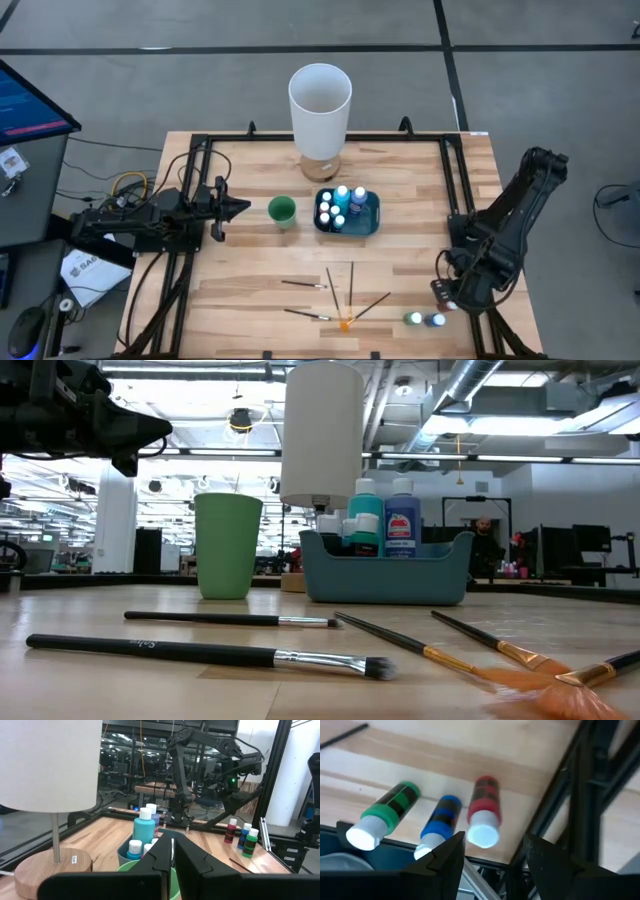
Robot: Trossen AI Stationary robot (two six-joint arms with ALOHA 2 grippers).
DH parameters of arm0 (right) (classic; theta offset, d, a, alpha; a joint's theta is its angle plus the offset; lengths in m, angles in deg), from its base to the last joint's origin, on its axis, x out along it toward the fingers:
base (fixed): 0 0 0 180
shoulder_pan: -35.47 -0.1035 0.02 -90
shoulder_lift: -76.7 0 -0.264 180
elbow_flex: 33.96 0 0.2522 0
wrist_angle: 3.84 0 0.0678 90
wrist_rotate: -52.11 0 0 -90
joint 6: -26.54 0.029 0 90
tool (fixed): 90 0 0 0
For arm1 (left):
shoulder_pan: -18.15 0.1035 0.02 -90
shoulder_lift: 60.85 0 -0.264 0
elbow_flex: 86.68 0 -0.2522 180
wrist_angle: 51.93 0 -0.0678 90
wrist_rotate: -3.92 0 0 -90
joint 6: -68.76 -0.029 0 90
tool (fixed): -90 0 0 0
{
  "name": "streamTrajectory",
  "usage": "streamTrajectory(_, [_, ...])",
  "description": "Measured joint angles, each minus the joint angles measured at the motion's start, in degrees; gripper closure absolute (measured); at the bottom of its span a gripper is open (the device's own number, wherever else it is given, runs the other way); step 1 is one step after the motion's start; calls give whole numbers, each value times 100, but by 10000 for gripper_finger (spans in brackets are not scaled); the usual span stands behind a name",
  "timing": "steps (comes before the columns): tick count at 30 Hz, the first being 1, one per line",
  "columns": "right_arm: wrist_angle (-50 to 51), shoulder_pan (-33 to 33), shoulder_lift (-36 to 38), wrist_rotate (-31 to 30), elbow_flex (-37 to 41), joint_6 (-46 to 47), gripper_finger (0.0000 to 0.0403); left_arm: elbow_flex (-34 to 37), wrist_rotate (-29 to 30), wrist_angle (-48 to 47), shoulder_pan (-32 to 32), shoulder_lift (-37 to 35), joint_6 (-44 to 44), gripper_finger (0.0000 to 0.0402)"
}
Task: Pick & Place Paint Supplies
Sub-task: Put the small red paint bottle into the green bin
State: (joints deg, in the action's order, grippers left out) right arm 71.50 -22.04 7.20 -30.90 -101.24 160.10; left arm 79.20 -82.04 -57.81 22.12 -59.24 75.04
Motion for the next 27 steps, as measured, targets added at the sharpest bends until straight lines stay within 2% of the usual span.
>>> streamTrajectory(10, [-504, -66, -662, 40, 22, -13, 206, 0, 0, 8, -1, -1, 0, 394])
streamTrajectory(19, [-650, -66, -775, 50, 22, -2, 209, 0, 0, 16, -1, 0, 0, 394])
streamTrajectory(23, [-679, -136, -775, 54, 86, 38, 230, 0, 0, 22, 0, -1, -1, 394])
streamTrajectory(27, [-698, -173, -777, 69, 156, 42, 268, 0, -1, 24, -1, -1, -2, 394])
